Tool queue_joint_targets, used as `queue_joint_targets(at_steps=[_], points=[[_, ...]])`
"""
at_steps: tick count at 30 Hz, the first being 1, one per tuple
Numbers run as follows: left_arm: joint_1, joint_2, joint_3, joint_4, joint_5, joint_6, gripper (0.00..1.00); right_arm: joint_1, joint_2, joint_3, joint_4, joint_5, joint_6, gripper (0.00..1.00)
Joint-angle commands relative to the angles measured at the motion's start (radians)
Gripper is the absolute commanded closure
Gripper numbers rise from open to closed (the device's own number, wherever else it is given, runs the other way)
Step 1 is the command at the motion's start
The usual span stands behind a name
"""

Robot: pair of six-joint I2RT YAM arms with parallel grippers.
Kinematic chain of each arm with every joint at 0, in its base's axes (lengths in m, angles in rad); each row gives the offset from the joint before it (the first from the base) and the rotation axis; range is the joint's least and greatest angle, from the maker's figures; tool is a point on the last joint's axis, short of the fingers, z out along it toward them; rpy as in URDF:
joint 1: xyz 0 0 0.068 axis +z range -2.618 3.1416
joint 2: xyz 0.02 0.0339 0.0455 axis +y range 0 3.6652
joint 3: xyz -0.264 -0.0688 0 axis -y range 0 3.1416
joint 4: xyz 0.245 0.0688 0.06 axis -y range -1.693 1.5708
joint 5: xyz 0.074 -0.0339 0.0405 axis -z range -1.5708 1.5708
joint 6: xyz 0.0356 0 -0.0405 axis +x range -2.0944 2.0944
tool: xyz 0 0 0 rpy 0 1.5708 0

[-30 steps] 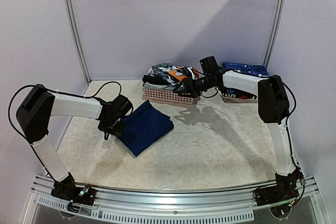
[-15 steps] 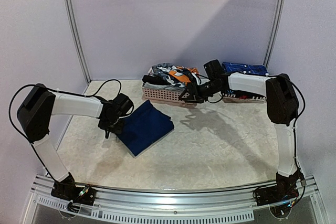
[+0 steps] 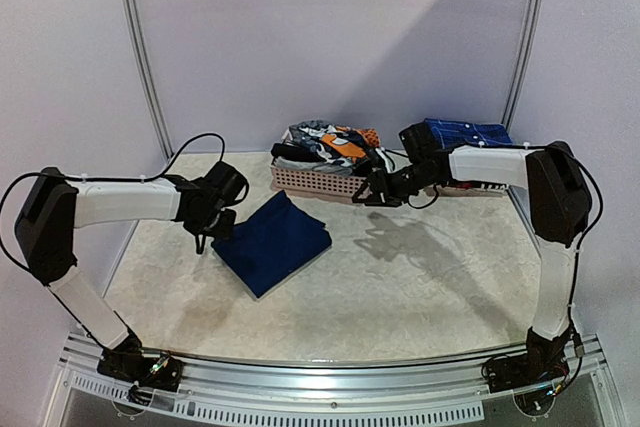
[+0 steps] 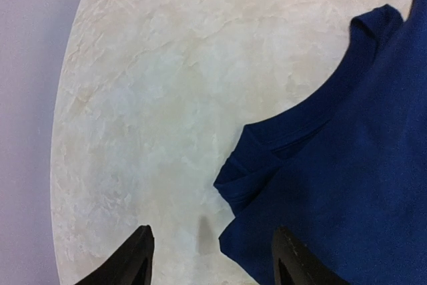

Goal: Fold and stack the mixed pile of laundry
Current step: Move the square folded T-shirt to the center of the board.

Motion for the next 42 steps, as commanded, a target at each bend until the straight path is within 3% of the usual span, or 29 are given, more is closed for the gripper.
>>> queue_joint_targets(at_steps=[1, 8, 12, 16, 28, 38, 42], points=[[-0.006, -0.029, 0.016, 0.121, 0.079, 0.072, 0.38, 0.002, -0.075, -0.085, 0.073, 0.079, -0.009, 0.45], [0.005, -0.047, -0.095, 0.397, 0.100, 0.199, 0.43, 0.002, -0.202, -0.347, 0.286, 0.160, 0.057, 0.45], [0.015, -0.046, -0.074, 0.376, 0.160, 0.219, 0.44, 0.003, -0.268, -0.498, 0.449, 0.173, 0.123, 0.45], [0.022, -0.040, -0.089, 0.415, 0.218, 0.252, 0.42, 0.001, -0.316, -0.580, 0.499, 0.195, 0.143, 0.44], [0.064, 0.052, -0.057, 0.412, 0.315, 0.295, 0.35, 0.002, -0.344, -0.598, 0.490, 0.225, 0.110, 0.44], [0.100, 0.154, 0.036, 0.367, 0.383, 0.345, 0.36, 0.001, -0.342, -0.600, 0.479, 0.227, 0.094, 0.44], [0.104, 0.187, 0.080, 0.332, 0.449, 0.345, 0.41, 0.002, -0.342, -0.602, 0.474, 0.223, 0.095, 0.44]])
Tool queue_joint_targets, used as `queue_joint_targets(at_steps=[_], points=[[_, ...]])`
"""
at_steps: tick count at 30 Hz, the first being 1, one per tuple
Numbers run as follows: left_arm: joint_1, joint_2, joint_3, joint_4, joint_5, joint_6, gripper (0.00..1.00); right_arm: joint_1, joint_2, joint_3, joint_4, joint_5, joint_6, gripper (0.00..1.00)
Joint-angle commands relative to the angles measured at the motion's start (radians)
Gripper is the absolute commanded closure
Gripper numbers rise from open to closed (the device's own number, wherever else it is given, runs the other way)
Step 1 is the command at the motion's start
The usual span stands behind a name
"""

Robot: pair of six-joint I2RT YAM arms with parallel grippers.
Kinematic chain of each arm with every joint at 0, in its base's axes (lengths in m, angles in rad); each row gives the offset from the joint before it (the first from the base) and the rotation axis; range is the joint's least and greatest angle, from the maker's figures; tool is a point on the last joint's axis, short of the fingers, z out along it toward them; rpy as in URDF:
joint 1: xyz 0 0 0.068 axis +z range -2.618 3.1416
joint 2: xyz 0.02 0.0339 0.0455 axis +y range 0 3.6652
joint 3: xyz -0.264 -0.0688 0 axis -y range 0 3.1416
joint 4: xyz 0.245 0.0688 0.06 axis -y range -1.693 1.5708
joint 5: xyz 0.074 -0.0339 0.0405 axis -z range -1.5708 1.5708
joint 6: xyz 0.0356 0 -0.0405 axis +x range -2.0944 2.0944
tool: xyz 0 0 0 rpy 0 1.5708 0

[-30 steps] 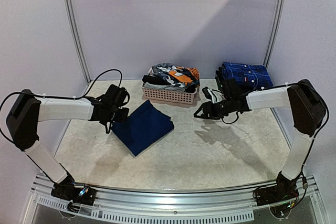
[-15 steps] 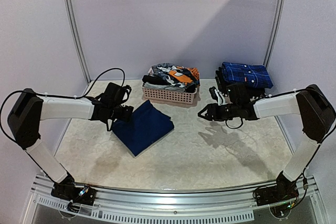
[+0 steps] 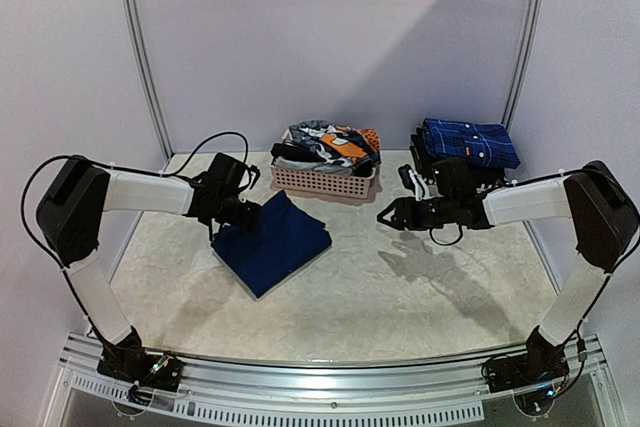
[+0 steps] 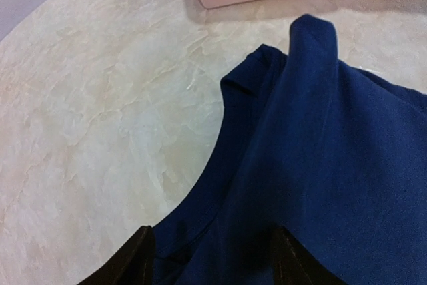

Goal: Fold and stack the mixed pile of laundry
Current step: Move the square folded T-shirt to the center of the board.

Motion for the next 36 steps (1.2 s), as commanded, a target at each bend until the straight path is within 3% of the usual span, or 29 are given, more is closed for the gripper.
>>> queue_joint_targets(at_steps=[1, 6, 14, 28, 36], points=[[0.016, 0.036, 0.049, -0.048, 0.094, 0.015, 0.42, 0.003, -0.026, -0.012, -0.002, 0.011, -0.012, 0.44], [0.016, 0.061, 0.044, -0.054, 0.116, 0.009, 0.51, 0.001, -0.036, -0.015, -0.007, 0.014, -0.013, 0.44], [0.016, 0.074, 0.056, -0.055, 0.133, 0.009, 1.00, 0.003, -0.038, -0.014, -0.010, 0.012, -0.007, 0.44], [0.004, 0.013, 0.179, -0.256, 0.115, 0.018, 1.00, 0.002, -0.037, -0.009, -0.017, 0.022, -0.009, 0.44], [0.013, 0.128, 0.267, -0.273, 0.066, 0.053, 1.00, 0.002, -0.029, -0.006, -0.017, 0.017, -0.010, 0.44]])
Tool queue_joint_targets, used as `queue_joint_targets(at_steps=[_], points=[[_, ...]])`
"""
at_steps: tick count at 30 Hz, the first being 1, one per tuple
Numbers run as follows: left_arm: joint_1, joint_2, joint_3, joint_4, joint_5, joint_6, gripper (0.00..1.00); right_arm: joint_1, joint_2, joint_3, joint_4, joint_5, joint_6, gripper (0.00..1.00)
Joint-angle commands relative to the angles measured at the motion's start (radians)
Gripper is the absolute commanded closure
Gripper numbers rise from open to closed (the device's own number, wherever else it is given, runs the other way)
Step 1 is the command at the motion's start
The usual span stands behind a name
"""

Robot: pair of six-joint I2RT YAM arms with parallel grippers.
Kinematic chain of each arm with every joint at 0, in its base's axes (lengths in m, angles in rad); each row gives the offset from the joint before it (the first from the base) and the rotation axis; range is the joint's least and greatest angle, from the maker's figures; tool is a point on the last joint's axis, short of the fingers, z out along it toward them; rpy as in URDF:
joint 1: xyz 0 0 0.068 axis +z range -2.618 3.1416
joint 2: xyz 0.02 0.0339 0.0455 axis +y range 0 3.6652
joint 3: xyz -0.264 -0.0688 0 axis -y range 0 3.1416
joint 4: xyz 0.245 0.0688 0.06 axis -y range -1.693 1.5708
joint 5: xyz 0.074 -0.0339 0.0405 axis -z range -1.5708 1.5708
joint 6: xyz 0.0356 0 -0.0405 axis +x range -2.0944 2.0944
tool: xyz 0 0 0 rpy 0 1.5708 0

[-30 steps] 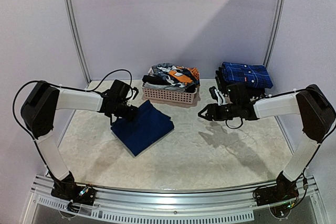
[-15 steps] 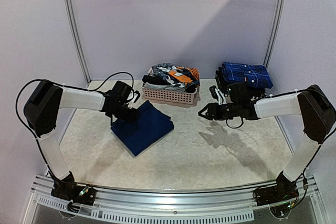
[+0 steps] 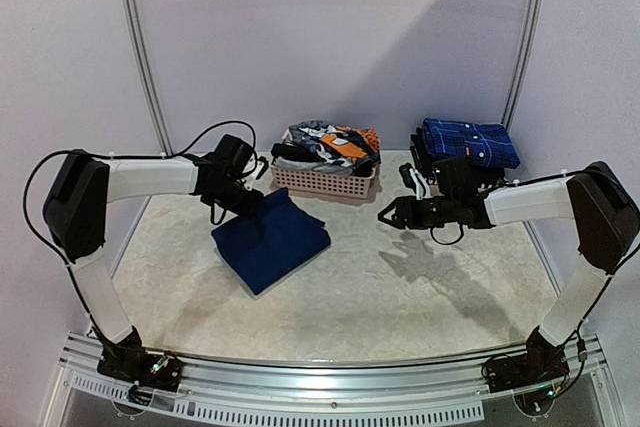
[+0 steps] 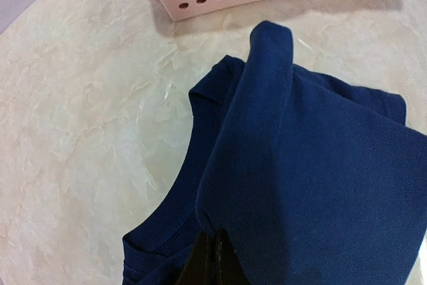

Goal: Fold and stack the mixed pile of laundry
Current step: Move the square folded T-shirt to the center of the board.

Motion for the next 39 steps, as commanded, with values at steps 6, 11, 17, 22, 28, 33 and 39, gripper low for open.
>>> queue_joint_targets(at_steps=[6, 11, 17, 22, 28, 33, 39], points=[[0.012, 0.164, 0.093, -0.024, -0.088, 0.021, 0.99, 0.001, -0.016, -0.004, -0.018, 0.010, -0.006, 0.44], [0.017, 0.194, 0.102, -0.026, -0.136, 0.010, 0.89, 0.002, -0.014, -0.003, -0.017, 0.009, -0.005, 0.44], [0.019, 0.211, 0.104, -0.031, -0.164, -0.016, 0.61, 0.002, -0.012, -0.001, -0.017, 0.009, -0.005, 0.45], [0.021, 0.218, 0.109, -0.039, -0.170, -0.042, 0.51, 0.002, -0.012, -0.003, -0.019, 0.009, -0.007, 0.44], [0.021, 0.245, 0.106, -0.042, -0.150, -0.062, 0.50, 0.002, -0.016, -0.006, -0.017, 0.008, -0.007, 0.44], [0.021, 0.252, 0.095, -0.032, -0.097, -0.056, 0.56, 0.002, -0.024, -0.010, -0.017, 0.012, -0.005, 0.45], [0.009, 0.248, 0.074, -0.015, -0.011, -0.036, 0.63, 0.002, -0.040, -0.022, -0.015, 0.024, 0.005, 0.45]])
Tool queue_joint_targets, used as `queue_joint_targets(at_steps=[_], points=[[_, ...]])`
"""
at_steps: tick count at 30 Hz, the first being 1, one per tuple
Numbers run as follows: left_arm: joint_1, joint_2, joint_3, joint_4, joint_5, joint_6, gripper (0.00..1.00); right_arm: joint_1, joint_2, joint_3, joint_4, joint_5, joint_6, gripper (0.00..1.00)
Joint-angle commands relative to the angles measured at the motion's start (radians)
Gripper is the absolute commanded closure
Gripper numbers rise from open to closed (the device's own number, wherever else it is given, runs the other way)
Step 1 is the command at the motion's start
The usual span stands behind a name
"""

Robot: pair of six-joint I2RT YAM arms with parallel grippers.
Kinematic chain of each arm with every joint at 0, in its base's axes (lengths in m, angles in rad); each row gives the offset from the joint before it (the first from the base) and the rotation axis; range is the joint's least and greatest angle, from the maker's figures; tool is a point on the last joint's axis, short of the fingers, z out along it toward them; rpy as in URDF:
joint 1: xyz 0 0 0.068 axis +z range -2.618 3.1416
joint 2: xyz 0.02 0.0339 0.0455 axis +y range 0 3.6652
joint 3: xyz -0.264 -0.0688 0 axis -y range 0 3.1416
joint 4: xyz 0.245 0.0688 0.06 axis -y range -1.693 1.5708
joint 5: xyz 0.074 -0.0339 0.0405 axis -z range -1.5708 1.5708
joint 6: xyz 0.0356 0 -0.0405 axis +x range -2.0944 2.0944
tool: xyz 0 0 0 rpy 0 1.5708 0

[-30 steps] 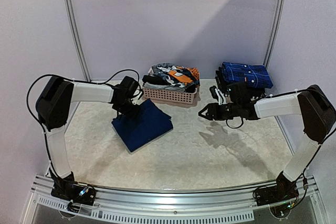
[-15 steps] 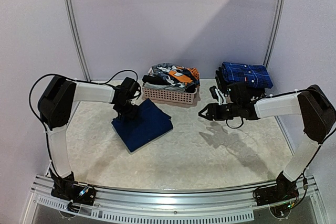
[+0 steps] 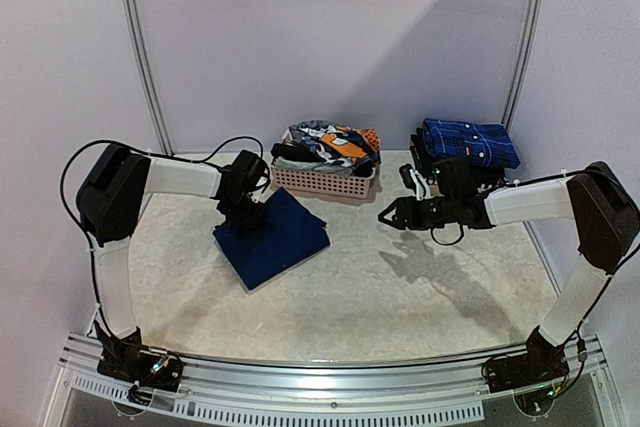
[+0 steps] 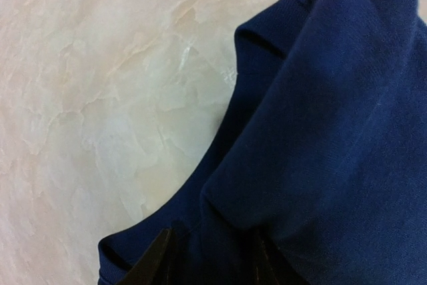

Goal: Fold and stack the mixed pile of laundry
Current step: Move the square folded T-shirt to the center of the board.

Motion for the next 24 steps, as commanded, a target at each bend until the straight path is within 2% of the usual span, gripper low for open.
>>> queue_joint_targets(at_steps=[1, 14, 24], points=[[-0.004, 0.025, -0.022, 0.004, 0.099, 0.018, 0.63, 0.001, -0.041, -0.023, -0.009, 0.023, 0.009, 0.45], [-0.109, 0.047, -0.011, 0.020, 0.155, 0.093, 0.67, 0.001, -0.110, -0.071, -0.012, 0.051, 0.043, 0.45], [-0.256, 0.026, 0.025, 0.027, 0.216, 0.189, 0.68, 0.002, -0.243, -0.164, 0.001, 0.068, 0.061, 0.45]])
